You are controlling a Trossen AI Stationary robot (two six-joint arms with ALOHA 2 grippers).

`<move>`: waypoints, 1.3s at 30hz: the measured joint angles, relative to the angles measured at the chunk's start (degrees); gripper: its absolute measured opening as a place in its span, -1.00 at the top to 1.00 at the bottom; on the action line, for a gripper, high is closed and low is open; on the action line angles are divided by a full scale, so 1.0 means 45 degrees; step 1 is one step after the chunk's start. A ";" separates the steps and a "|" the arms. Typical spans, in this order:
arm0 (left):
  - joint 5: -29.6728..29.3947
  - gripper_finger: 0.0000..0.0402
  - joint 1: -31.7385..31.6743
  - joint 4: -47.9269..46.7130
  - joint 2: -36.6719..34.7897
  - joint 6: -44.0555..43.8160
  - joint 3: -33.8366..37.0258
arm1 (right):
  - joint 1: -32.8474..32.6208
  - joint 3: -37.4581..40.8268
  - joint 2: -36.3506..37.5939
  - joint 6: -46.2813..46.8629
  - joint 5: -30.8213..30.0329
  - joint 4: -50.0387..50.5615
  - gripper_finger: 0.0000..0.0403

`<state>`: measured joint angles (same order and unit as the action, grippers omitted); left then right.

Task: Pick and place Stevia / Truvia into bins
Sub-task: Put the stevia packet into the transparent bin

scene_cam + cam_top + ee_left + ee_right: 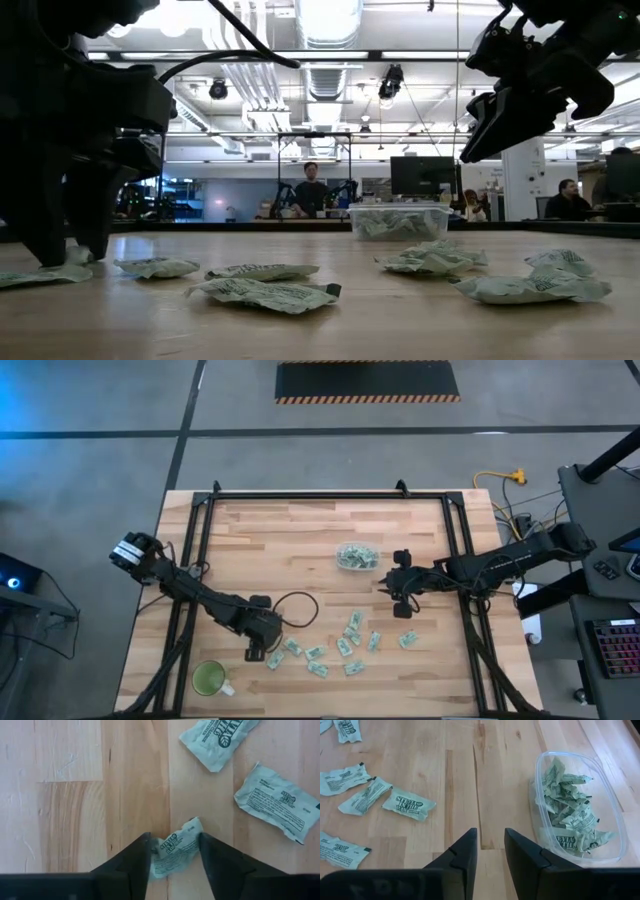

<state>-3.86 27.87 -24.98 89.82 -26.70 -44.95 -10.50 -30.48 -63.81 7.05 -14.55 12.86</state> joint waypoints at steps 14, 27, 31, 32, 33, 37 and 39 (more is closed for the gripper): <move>0.0063 0.67 -0.0013 -0.0007 0.0024 0.0075 -0.0284 | 0.0000 0.0000 0.0000 -0.0039 0.0000 -0.0053 0.60; -0.1815 0.78 -0.0577 0.0111 0.0024 0.1992 -0.1195 | 0.0005 0.0003 -0.0003 -0.0235 -0.0005 -0.0084 0.64; -0.3132 0.78 -0.0995 0.0433 0.0024 0.3338 -0.1774 | 0.0005 0.0005 -0.0003 -0.0282 -0.0005 -0.0083 0.64; -0.3386 0.78 -0.1121 0.0658 0.0024 0.3827 -0.1901 | 0.0005 0.0005 -0.0005 -0.0293 -0.0005 -0.0078 0.64; -0.3591 0.78 -0.1260 0.0970 0.0024 0.4339 -0.2005 | 0.0005 0.0009 -0.0005 -0.0333 -0.0005 -0.0083 0.64; -0.3991 0.78 -0.2046 0.2939 0.0019 0.6700 -0.2259 | 0.0005 0.0029 -0.0005 -0.0384 -0.0005 -0.0061 0.64; -0.3933 0.78 -0.2559 0.4109 0.0019 0.7816 -0.2220 | 0.0005 0.0030 -0.0001 -0.0384 -0.0005 0.0006 0.64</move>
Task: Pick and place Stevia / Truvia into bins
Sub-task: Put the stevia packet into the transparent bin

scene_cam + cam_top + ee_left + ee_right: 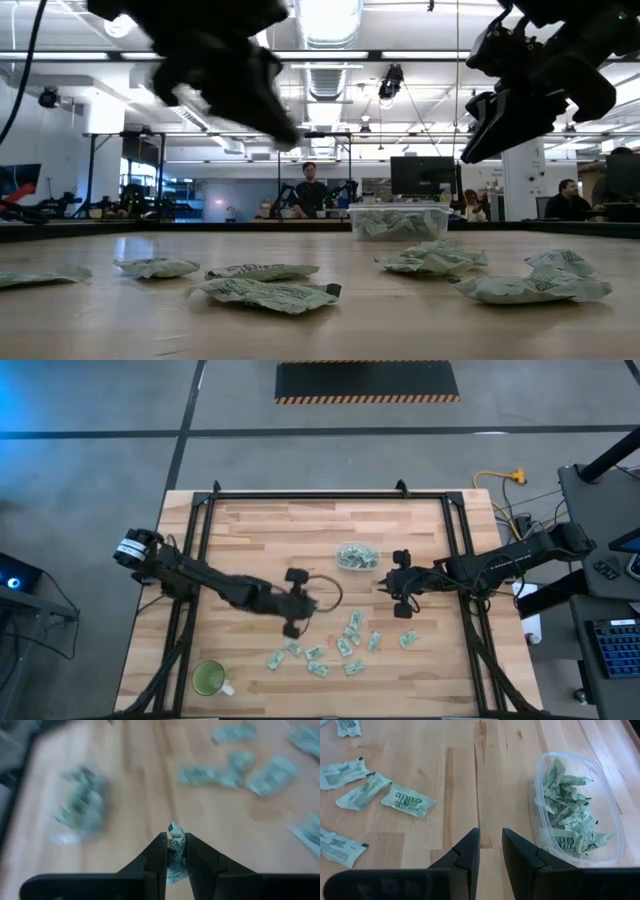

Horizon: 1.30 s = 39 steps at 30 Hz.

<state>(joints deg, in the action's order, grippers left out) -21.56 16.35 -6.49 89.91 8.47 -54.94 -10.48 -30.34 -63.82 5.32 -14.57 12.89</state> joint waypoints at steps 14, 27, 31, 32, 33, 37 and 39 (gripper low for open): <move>0.3837 0.78 -0.4491 0.5856 0.1370 0.1762 0.0039 | 0.0000 0.0116 -0.0004 0.0003 -0.0025 0.0047 0.64; 0.5219 0.78 -0.5773 0.7656 0.5148 -0.0423 -0.2344 | 0.0000 0.0174 -0.0004 0.0010 -0.0029 0.0022 0.64; 0.5215 0.78 -0.5773 0.7304 0.5743 -0.0478 -0.3199 | 0.0000 0.0218 -0.0004 0.0055 -0.0029 0.0035 0.64; 0.5209 0.78 -0.5773 0.7269 0.5802 -0.0488 -0.3291 | 0.0000 0.0231 -0.0004 0.0058 -0.0027 0.0026 0.64; 0.5204 0.78 -0.5773 0.7041 0.5809 -0.0496 -0.3333 | 0.0000 0.0249 -0.0004 0.0063 -0.0024 0.0030 0.64; 0.4976 0.69 -0.5783 0.6461 0.5819 -0.0405 -0.3611 | 0.0000 0.0305 -0.0004 0.0058 -0.0025 0.0032 0.64; 0.4961 0.58 -0.5798 0.6226 0.5819 -0.0380 -0.3652 | 0.0005 0.0319 -0.0004 0.0058 -0.0048 0.0013 0.64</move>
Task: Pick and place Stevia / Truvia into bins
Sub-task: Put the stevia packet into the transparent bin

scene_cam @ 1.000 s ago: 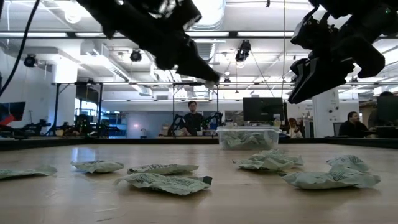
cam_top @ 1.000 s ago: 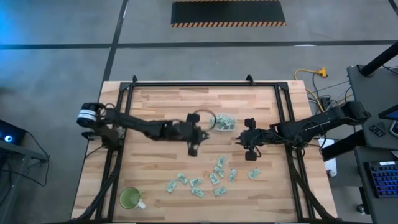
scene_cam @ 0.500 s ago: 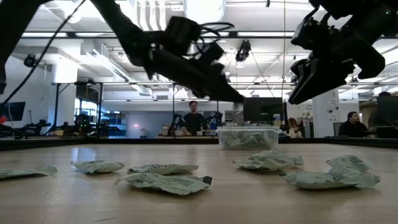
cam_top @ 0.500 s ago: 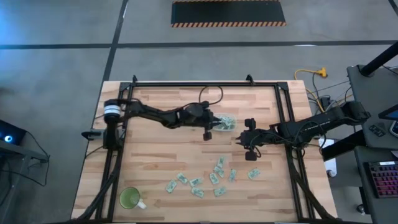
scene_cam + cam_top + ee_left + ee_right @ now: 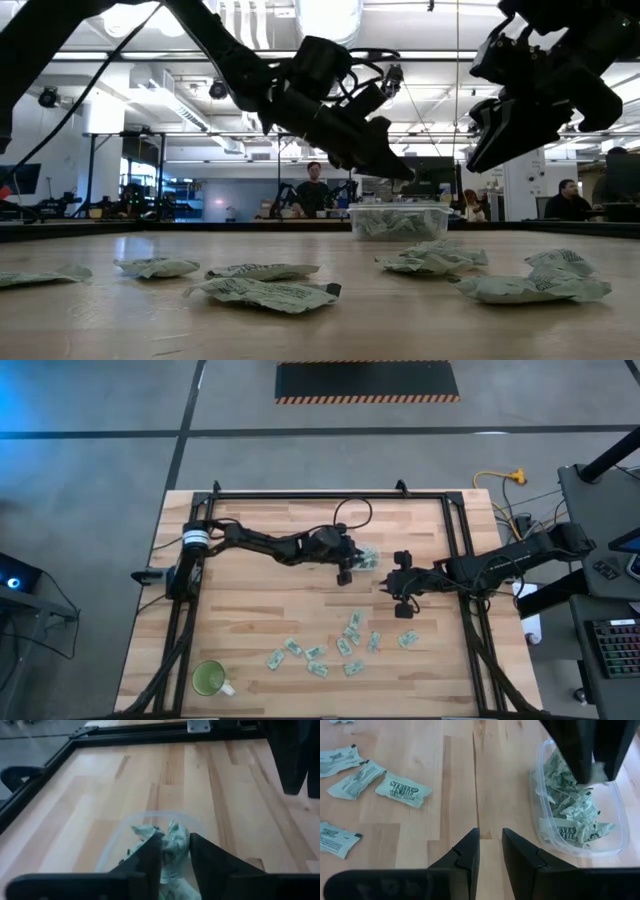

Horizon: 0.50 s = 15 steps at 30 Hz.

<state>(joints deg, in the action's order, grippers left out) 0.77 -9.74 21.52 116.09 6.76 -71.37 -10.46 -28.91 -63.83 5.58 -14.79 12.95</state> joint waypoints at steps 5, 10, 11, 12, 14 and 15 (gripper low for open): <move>-0.0395 0.22 -0.0004 0.0030 0.0000 -0.0010 -0.0005 | 0.0000 0.0024 0.0000 0.0098 -0.0034 -0.0004 0.64; -0.0953 -0.09 0.0004 -0.0520 -0.0344 -0.0087 -0.0005 | 0.0000 0.0025 0.0000 0.0975 0.0176 0.0089 0.64; -0.0965 -0.13 0.0025 -0.0959 -0.0574 -0.0089 -0.0005 | 0.0000 0.0042 0.0000 0.1151 0.0555 0.0125 0.64; -0.0957 -0.16 0.0073 -0.1448 -0.0830 -0.0075 -0.0002 | 0.0000 0.0054 0.0000 0.1322 0.1097 0.0193 0.64; -0.0939 -0.19 0.0205 -0.2459 -0.1386 0.0006 0.0003 | -0.0017 0.0079 0.0000 0.1650 0.2451 0.0324 0.64; -0.0922 -0.20 0.0280 -0.3052 -0.1732 0.0045 0.0038 | -0.0045 0.0106 0.0000 0.1882 0.3122 0.0343 0.64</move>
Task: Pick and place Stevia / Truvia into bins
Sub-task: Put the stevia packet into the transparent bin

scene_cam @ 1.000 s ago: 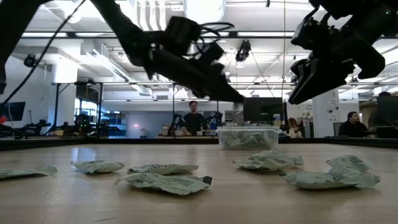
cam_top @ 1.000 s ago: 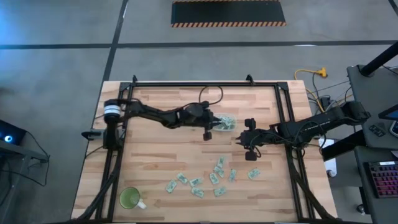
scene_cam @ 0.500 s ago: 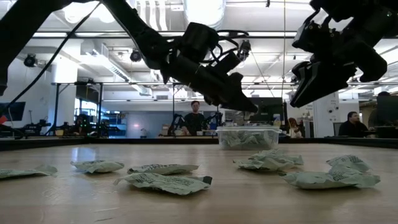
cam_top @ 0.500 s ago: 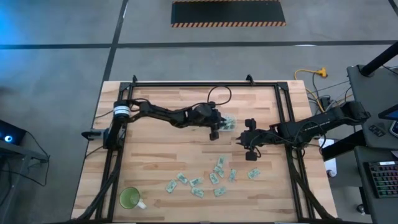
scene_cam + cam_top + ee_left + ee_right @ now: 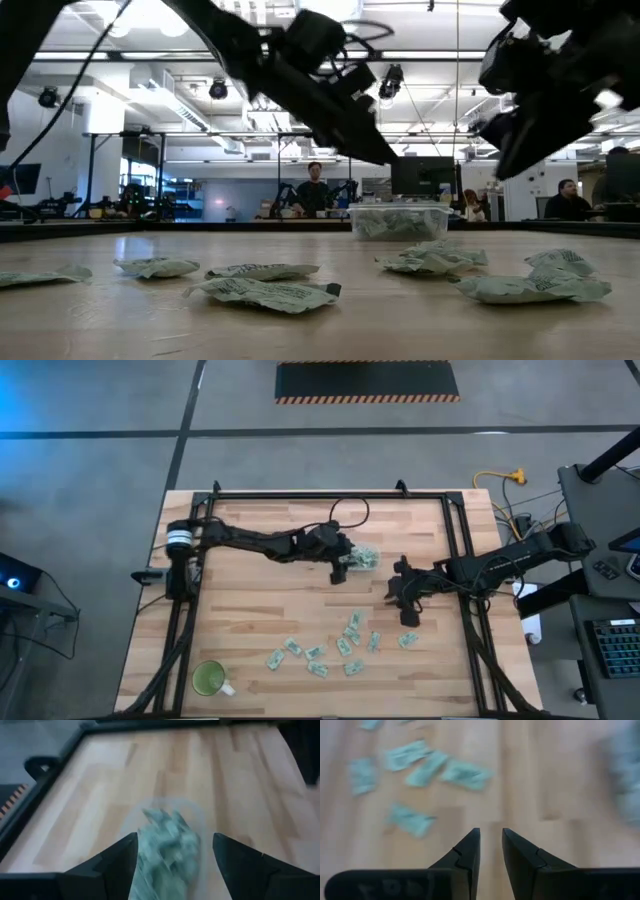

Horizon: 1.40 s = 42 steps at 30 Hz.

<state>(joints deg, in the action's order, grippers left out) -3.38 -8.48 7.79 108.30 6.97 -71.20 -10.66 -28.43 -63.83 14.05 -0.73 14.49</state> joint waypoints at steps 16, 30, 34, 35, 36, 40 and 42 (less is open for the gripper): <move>0.0016 -0.21 0.2563 -0.3712 -0.3564 -0.0271 0.2807 | -0.4015 0.0088 -0.0058 0.2836 0.0411 0.0653 0.64; -0.0090 -0.21 0.3518 -0.2975 -0.4695 -0.2142 0.4991 | -0.5540 0.0200 -0.0602 0.4928 0.0005 0.1139 0.64; -0.0096 -0.21 0.3529 -0.3009 -0.4801 -0.2143 0.5120 | -0.5575 0.0160 -0.1861 0.4685 0.0103 0.1075 0.64; -0.0101 -0.21 0.3554 -0.2959 -0.4864 -0.2143 0.5125 | -0.5575 0.0163 -0.2172 0.4687 0.0140 0.1050 0.64; -0.0106 -0.21 0.3572 -0.2952 -0.4939 -0.2143 0.5171 | -0.5575 0.0098 -0.2493 0.4742 0.0185 0.1033 0.64; -0.0120 -0.21 0.3578 -0.2892 -0.5008 -0.2143 0.5330 | -0.5579 -0.0417 -0.3422 0.4840 0.0249 0.1452 0.64; -0.0125 -0.21 0.3578 -0.2893 -0.5033 -0.2143 0.5359 | -0.5579 -0.0719 -0.3692 0.4794 0.0268 0.1881 0.64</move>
<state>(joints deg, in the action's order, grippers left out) -3.95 7.62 -5.23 85.65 -2.68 -47.09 -35.77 -31.66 -80.45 35.62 0.47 22.95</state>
